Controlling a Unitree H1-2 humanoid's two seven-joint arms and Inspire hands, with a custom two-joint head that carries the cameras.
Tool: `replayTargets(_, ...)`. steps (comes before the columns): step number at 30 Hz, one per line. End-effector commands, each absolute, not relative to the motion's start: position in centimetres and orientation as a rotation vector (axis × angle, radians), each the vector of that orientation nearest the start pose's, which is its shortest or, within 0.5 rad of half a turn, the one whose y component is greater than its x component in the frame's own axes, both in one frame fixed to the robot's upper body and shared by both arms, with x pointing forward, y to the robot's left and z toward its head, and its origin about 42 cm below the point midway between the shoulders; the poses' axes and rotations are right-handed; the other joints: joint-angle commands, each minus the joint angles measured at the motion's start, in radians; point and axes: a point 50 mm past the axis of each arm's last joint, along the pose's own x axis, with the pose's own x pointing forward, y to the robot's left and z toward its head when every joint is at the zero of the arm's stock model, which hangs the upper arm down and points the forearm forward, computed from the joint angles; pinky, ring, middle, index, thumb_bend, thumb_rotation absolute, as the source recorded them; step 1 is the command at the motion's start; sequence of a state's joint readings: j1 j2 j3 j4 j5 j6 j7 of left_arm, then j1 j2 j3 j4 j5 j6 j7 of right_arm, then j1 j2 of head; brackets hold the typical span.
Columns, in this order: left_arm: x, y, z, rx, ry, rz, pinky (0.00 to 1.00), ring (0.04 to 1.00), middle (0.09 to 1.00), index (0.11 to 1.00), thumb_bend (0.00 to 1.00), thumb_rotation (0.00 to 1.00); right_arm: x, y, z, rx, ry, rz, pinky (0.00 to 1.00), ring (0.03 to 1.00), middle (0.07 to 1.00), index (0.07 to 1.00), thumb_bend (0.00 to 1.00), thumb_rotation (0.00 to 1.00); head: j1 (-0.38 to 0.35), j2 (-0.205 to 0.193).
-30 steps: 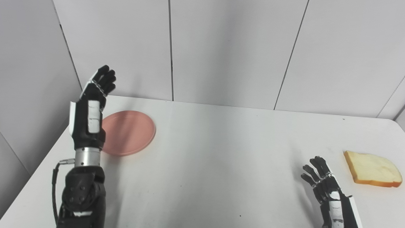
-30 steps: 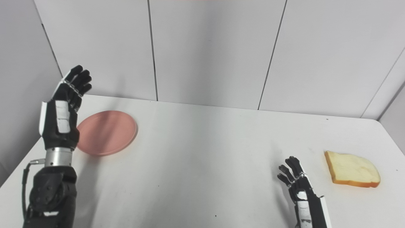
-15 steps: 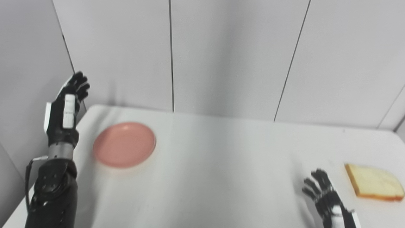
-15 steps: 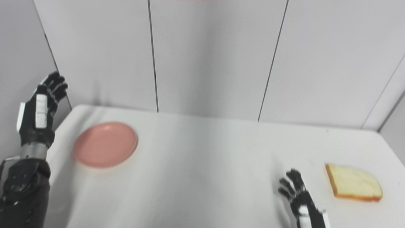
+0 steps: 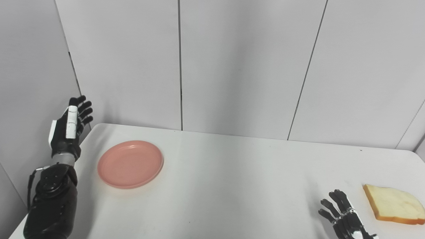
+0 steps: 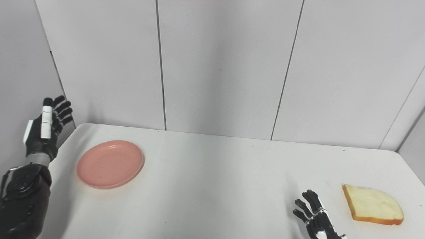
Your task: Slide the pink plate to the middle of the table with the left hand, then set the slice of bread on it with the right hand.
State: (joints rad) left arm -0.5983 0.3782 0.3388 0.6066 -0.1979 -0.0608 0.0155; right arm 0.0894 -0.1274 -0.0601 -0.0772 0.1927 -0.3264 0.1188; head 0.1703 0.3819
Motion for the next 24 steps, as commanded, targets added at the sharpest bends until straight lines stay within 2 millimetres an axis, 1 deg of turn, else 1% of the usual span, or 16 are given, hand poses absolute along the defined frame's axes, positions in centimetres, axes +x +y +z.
replayTargets(1, 47.5, 42.4, 26.7, -0.016, -0.324, 0.332, 0.81, 0.866, 0.846, 0.795, 0.83, 0.92, 23.8, -27.7, 6.3, 0.032, -0.136, -0.002, 0.81, 0.849, 0.917, 0.904, 0.87, 0.96, 0.0, 0.002)
replayTargets(3, 47.9, 42.4, 25.9, -0.036, -0.307, 0.338, 0.81, 0.847, 0.843, 0.783, 0.83, 0.91, 23.8, -27.7, 6.3, 0.031, -0.135, -0.003, 0.81, 0.846, 0.914, 0.902, 0.86, 0.97, -0.002, 0.006)
replayTargets(4, 48.1, 42.3, 25.5, -0.045, -0.298, 0.344, 0.8, 0.831, 0.827, 0.766, 0.84, 0.89, 23.8, -27.6, 6.4, 0.031, -0.136, -0.003, 0.81, 0.845, 0.914, 0.9, 0.87, 0.96, -0.003, 0.007)
replayTargets(6, 48.3, 42.1, 24.9, -0.06, -0.285, 0.352, 0.79, 0.82, 0.81, 0.759, 0.84, 0.88, 23.7, -27.6, 6.4, 0.03, -0.137, -0.002, 0.8, 0.848, 0.916, 0.901, 0.87, 0.96, -0.004, 0.01)
replayTargets(9, 48.6, 41.9, 24.2, -0.08, -0.268, 0.357, 0.78, 0.825, 0.81, 0.759, 0.85, 0.88, 23.7, -27.6, 6.4, 0.03, -0.137, -0.003, 0.8, 0.845, 0.913, 0.899, 0.86, 0.96, -0.006, 0.012)
replayTargets(11, 48.8, 41.8, 23.7, -0.094, -0.253, 0.362, 0.78, 0.825, 0.818, 0.768, 0.83, 0.87, 23.6, -27.6, 6.5, 0.03, -0.135, -0.002, 0.81, 0.846, 0.913, 0.9, 0.85, 0.97, -0.007, 0.014)
replayTargets(15, 49.1, 41.8, 22.6, -0.124, -0.212, 0.379, 0.77, 0.813, 0.807, 0.766, 0.83, 0.87, 23.6, -27.4, 6.5, 0.032, -0.139, -0.002, 0.8, 0.839, 0.908, 0.897, 0.87, 0.95, -0.014, 0.018)
replayTargets(18, 49.2, 41.5, 21.4, -0.127, -0.18, 0.377, 0.76, 0.807, 0.8, 0.763, 0.82, 0.87, 23.6, -27.4, 6.5, 0.033, -0.136, -0.005, 0.8, 0.835, 0.902, 0.894, 0.87, 0.95, -0.017, 0.021)
replayTargets(24, 49.1, 41.1, 19.3, -0.13, -0.125, 0.374, 0.78, 0.82, 0.812, 0.762, 0.83, 0.88, 23.6, -27.3, 6.6, 0.035, -0.137, -0.005, 0.79, 0.828, 0.9, 0.891, 0.87, 0.95, -0.019, 0.028)
